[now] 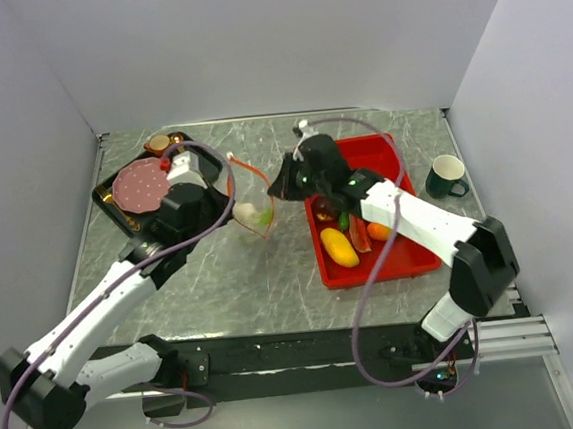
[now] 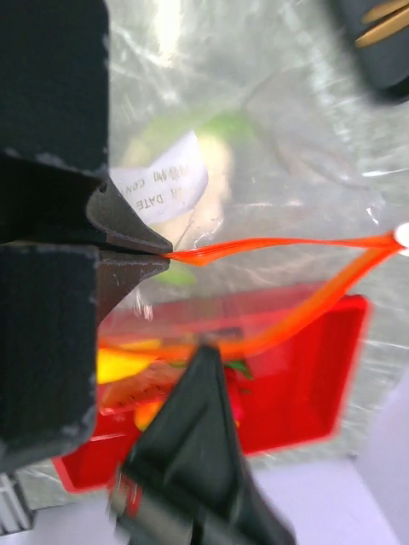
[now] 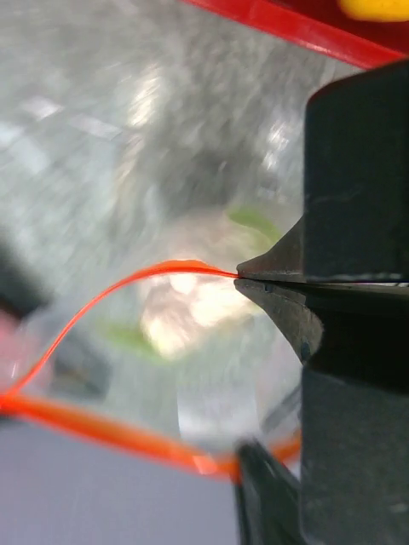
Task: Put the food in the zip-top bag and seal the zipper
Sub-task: Place the fake vegetable in the zipper food storage bag.
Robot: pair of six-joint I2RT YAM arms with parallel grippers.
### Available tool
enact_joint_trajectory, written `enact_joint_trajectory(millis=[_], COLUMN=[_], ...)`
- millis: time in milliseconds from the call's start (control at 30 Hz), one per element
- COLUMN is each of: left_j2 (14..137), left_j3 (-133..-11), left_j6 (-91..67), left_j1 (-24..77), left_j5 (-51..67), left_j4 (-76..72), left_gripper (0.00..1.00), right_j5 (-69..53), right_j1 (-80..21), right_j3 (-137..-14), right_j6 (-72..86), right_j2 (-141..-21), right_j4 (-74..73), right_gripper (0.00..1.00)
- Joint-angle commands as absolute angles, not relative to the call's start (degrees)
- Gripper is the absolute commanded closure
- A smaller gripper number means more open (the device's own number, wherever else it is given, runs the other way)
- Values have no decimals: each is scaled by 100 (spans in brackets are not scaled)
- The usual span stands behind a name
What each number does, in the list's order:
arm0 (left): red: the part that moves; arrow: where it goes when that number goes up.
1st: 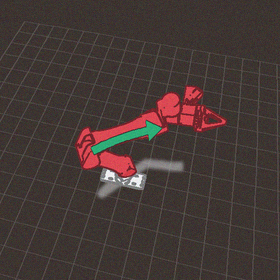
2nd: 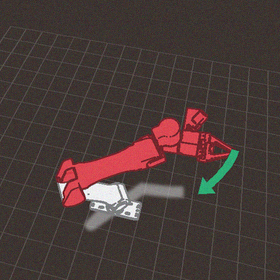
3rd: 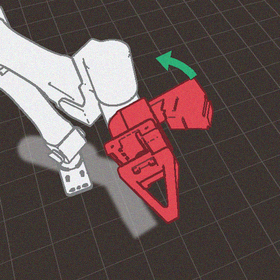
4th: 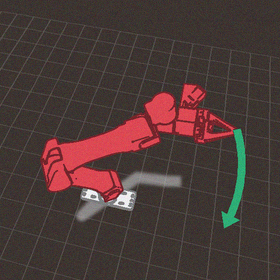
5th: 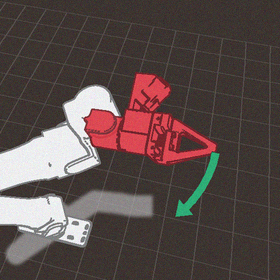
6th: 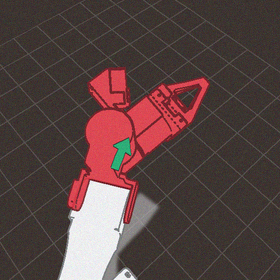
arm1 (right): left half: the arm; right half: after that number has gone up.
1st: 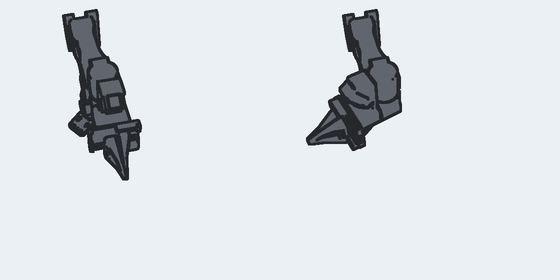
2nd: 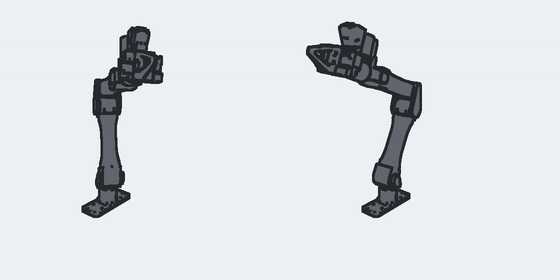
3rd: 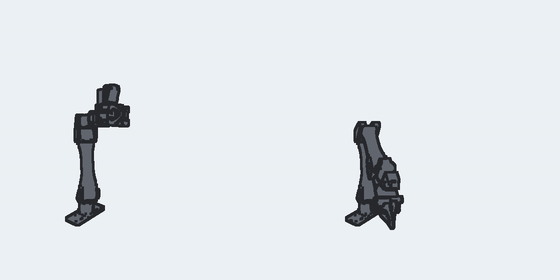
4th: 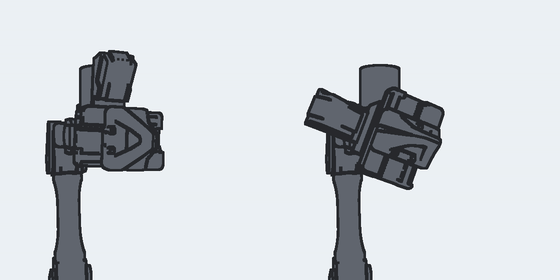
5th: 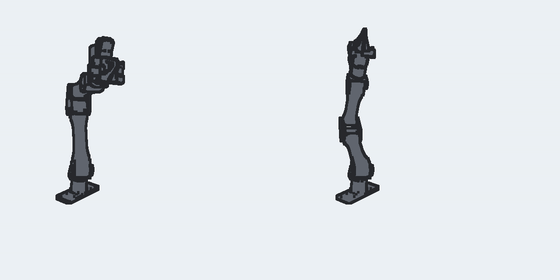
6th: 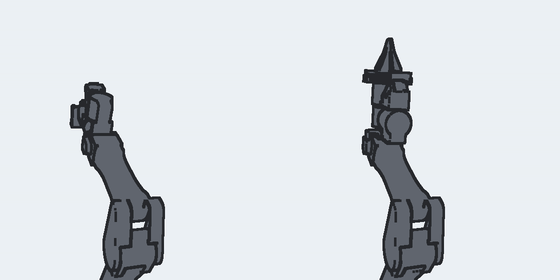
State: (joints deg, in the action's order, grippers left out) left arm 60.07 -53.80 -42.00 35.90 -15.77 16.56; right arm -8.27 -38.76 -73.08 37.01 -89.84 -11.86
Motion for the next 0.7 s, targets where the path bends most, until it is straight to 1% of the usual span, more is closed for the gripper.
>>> enact_joint_trajectory(millis=[0,33,200,333,433,500,567,667], left_j2=[5486,5450,5396,5370,5361,5431,5606,6028], left_j3=[-5985,-6072,-6301,-6486,-6618,-6653,-6951,-7066], left_j6=[-3956,-3842,-3735,-3666,-3587,-3411,-3296,-3129], left_j1=[3551,3542,3516,3507,3507,3454,3419,3401], left_j5=[-2275,-2346,-2724,-2769,-2979,-2762,-2646,-2321], left_j4=[1924,1951,2179,2285,2355,2233,2425,2549], left_gripper=[98,95,96,97,96,91,92,94], right_j5=[-607,-598,-694,-879,-1010,-1134,-1169,-1151], right_j1=[-4042,-4060,-4078,-4148,-4149,-4175,-4175,-4175], right_j3=[-8224,-8314,-8683,-8526,-8525,-8386,-8315,-8315], right_j6=[3261,3182,3120,3260,3348,3427,3533,3551], right_j2=[-8411,-8394,-8762,-8859,-9026,-9096,-9201,-9421], right_j4=[-1494,-1555,-1784,-1635,-1652,-1495,-1371,-1512], right_gripper=[100,100,100,100,100,100,99,99])
